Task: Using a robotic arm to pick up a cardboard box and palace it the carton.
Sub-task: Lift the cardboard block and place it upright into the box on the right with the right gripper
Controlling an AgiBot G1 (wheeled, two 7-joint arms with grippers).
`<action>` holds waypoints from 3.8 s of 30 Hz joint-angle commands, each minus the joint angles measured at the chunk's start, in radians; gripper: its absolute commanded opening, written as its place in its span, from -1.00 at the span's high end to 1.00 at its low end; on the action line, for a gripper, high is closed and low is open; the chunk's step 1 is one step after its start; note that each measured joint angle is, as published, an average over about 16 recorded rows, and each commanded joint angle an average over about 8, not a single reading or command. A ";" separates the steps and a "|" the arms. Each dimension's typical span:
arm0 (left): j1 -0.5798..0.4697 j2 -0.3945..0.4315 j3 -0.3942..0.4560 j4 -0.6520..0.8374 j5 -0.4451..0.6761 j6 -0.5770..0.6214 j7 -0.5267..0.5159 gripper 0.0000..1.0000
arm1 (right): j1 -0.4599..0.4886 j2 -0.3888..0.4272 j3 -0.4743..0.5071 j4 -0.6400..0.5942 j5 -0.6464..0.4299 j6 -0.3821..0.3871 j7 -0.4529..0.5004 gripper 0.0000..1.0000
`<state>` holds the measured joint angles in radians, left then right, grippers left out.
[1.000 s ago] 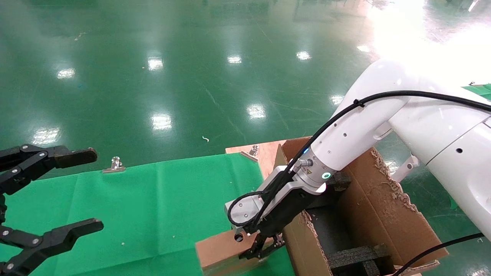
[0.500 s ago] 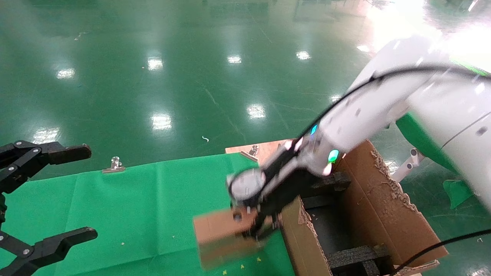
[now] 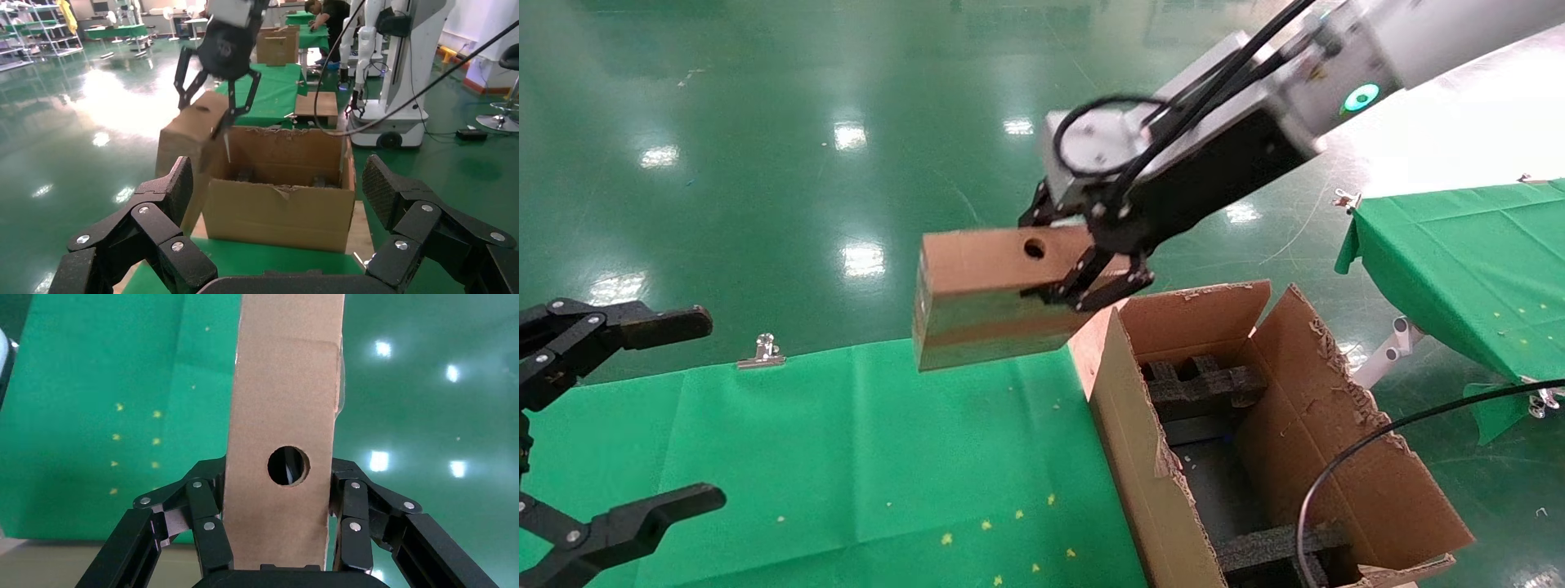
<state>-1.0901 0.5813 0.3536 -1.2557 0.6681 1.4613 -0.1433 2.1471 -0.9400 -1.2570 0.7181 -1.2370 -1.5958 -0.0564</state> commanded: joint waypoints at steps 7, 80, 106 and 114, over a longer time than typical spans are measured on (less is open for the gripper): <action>0.000 0.000 0.000 0.000 0.000 0.000 0.000 -1.00 | 0.093 0.053 -0.116 -0.078 0.061 -0.002 -0.058 1.00; 0.000 0.000 0.000 0.000 -0.001 0.000 0.000 -1.00 | 0.031 0.533 -0.667 -0.001 0.169 0.491 0.802 1.00; 0.000 0.000 0.001 0.000 -0.001 0.000 0.000 -1.00 | 0.060 0.566 -0.787 0.324 -0.144 0.687 1.298 1.00; 0.000 0.000 0.001 0.000 -0.001 0.000 0.000 -1.00 | 0.076 0.561 -0.808 0.368 -0.216 0.673 1.383 1.00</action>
<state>-1.0901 0.5809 0.3542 -1.2553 0.6673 1.4608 -0.1428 2.2211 -0.3828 -2.0658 1.0829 -1.4546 -0.9209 1.3313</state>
